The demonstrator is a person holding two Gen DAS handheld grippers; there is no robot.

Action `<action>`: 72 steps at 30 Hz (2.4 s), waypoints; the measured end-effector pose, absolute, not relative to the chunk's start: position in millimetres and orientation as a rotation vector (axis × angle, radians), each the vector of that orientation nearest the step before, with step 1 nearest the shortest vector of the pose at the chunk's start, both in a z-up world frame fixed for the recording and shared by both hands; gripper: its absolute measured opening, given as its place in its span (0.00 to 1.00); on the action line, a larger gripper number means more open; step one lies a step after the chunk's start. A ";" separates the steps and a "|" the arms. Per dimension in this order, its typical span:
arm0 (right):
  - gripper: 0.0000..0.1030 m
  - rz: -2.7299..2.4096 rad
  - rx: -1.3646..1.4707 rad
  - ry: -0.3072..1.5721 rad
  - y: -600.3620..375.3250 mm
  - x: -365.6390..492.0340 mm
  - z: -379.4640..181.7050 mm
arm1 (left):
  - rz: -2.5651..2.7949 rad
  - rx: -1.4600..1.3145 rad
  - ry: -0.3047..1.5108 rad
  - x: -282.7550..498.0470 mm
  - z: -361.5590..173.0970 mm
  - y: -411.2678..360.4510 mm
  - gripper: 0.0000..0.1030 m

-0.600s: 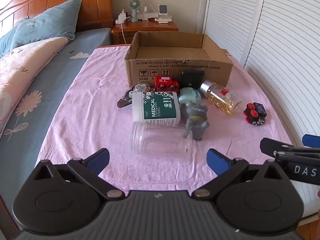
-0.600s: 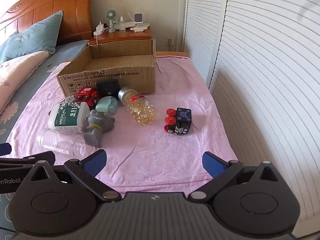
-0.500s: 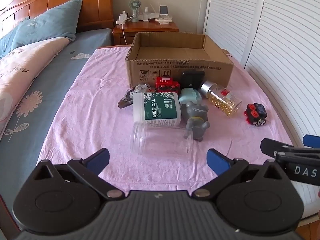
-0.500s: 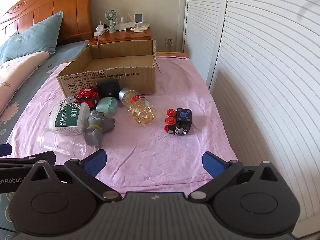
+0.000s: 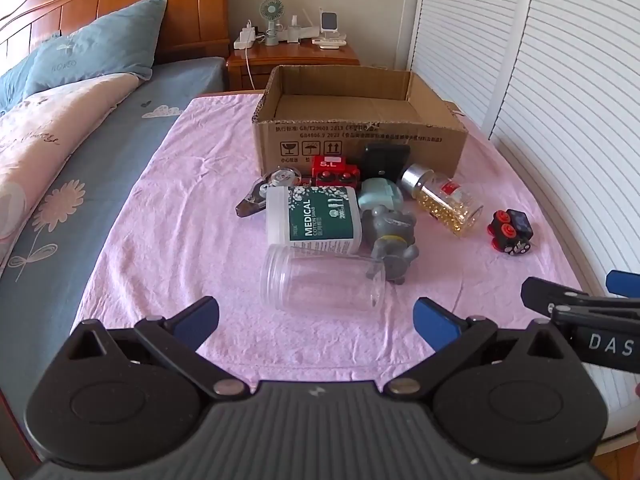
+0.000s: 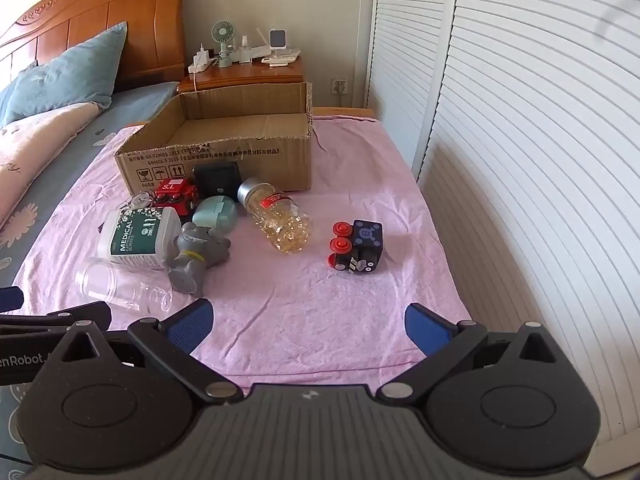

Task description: Organize rigid objects

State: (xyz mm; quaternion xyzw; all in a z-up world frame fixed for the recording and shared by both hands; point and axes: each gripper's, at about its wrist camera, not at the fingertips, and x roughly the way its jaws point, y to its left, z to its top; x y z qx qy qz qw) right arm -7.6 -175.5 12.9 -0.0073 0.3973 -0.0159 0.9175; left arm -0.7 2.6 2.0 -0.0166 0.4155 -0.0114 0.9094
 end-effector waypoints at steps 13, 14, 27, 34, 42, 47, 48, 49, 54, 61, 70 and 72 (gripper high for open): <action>1.00 -0.030 -0.013 0.813 -179.3 -8.2 14.3 | -0.022 -0.036 0.855 -0.4 4.3 1.8 0.99; 1.00 -0.030 -0.013 0.813 -179.3 -8.2 14.3 | -0.021 -0.036 0.854 -0.5 4.7 1.5 0.99; 1.00 -0.030 -0.015 0.808 -179.8 -8.7 15.9 | -0.018 -0.036 0.849 -1.2 4.9 2.3 0.99; 1.00 -0.029 -0.015 0.807 -179.3 -9.0 16.1 | -0.015 -0.034 0.846 -2.0 4.5 2.6 0.99; 1.00 -0.028 -0.014 0.806 -179.5 -8.9 16.2 | -0.014 -0.038 0.846 -2.0 4.6 3.1 0.99; 1.00 -0.031 -0.013 0.804 -178.8 -9.0 15.9 | -0.013 -0.038 0.846 -2.0 4.3 3.5 0.99; 1.00 -0.030 -0.013 0.805 -178.9 -8.8 15.9 | -0.013 -0.038 0.847 -2.0 4.4 3.3 0.99; 1.00 -0.030 -0.013 0.805 -178.9 -9.0 15.9 | -0.014 -0.038 0.847 -2.0 4.4 3.3 0.99; 1.00 -0.029 -0.012 0.803 -180.2 -7.7 14.9 | -0.014 -0.035 0.840 -2.0 4.1 2.4 0.99; 1.00 -0.036 -0.014 0.796 -180.6 -7.5 14.0 | -0.028 -0.058 0.830 -0.7 2.6 3.2 0.99; 1.00 0.002 0.008 0.755 -183.8 -7.2 14.0 | -0.073 -0.054 0.803 7.0 -0.2 3.9 0.99; 1.00 0.017 0.009 0.736 -184.7 -6.9 14.6 | -0.082 -0.033 0.804 11.6 -3.0 2.8 0.99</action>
